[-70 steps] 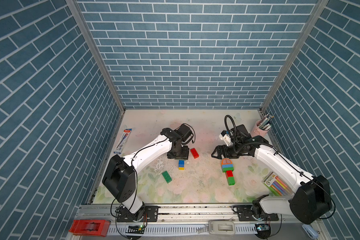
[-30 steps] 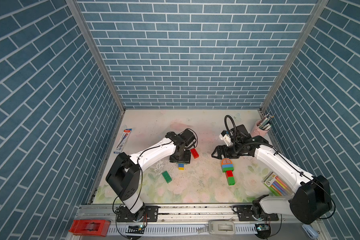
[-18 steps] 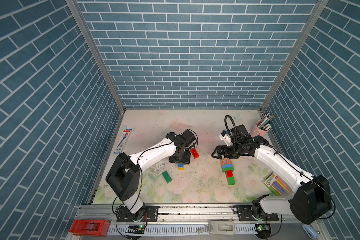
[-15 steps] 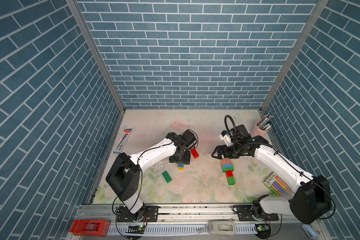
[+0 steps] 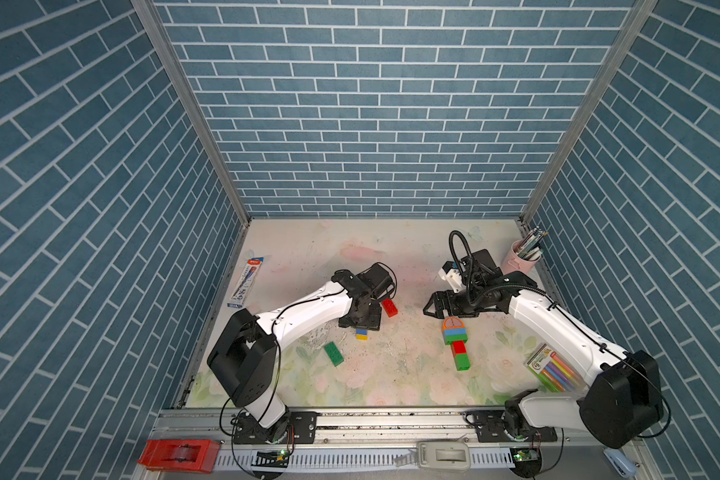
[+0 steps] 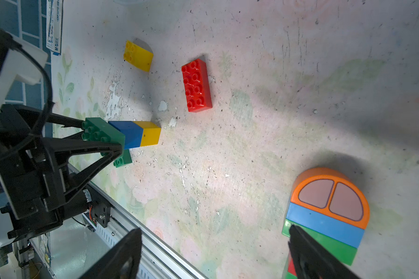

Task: Assemble an ice cream with lego
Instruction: Assemble the lego brick with the lego brick.

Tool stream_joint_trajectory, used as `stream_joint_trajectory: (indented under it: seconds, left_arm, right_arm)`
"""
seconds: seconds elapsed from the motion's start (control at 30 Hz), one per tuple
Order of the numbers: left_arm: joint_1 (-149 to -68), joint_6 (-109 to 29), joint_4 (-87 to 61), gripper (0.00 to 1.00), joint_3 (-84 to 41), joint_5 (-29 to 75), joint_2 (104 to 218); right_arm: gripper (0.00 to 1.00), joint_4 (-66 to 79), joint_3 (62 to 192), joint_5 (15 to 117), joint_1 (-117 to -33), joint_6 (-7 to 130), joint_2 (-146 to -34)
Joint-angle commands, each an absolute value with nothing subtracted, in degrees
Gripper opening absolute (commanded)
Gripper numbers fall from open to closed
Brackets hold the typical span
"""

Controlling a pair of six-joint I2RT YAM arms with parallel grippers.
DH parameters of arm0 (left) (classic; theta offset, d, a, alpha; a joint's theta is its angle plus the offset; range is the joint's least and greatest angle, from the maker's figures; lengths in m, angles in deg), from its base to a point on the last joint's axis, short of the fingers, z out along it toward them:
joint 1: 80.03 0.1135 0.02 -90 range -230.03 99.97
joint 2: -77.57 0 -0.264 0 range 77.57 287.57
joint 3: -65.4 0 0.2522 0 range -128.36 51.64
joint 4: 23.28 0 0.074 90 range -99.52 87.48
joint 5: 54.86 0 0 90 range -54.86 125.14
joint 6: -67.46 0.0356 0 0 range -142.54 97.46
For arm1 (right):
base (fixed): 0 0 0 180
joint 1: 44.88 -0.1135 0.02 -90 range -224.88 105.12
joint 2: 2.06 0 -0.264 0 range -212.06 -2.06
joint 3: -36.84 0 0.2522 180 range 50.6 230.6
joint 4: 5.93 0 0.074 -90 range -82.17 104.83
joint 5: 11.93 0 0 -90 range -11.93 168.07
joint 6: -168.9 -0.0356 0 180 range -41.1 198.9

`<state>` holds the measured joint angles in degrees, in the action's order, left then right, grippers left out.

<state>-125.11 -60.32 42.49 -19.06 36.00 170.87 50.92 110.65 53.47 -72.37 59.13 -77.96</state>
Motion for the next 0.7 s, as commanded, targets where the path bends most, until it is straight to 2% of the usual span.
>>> stream_joint_trajectory:
  seconds: [0.0, 0.2, 0.67]
  left_arm:
    - [-125.8, -60.7, 45.9, 0.26, -16.3, 35.2, 172.3]
    - [-125.7, -59.4, 49.1, 0.25, -19.2, 36.4, 173.5]
    - [-125.8, -58.7, 43.1, 0.23, -13.3, 38.1, 171.1]
  right_arm:
    - [0.95, 52.5, 111.0, 54.4, -72.7, 57.5, -77.6]
    - [0.95, 52.6, 111.1, 54.3, -72.7, 57.5, -77.5]
    - [0.95, 53.0, 111.1, 54.8, -72.7, 57.7, -76.6]
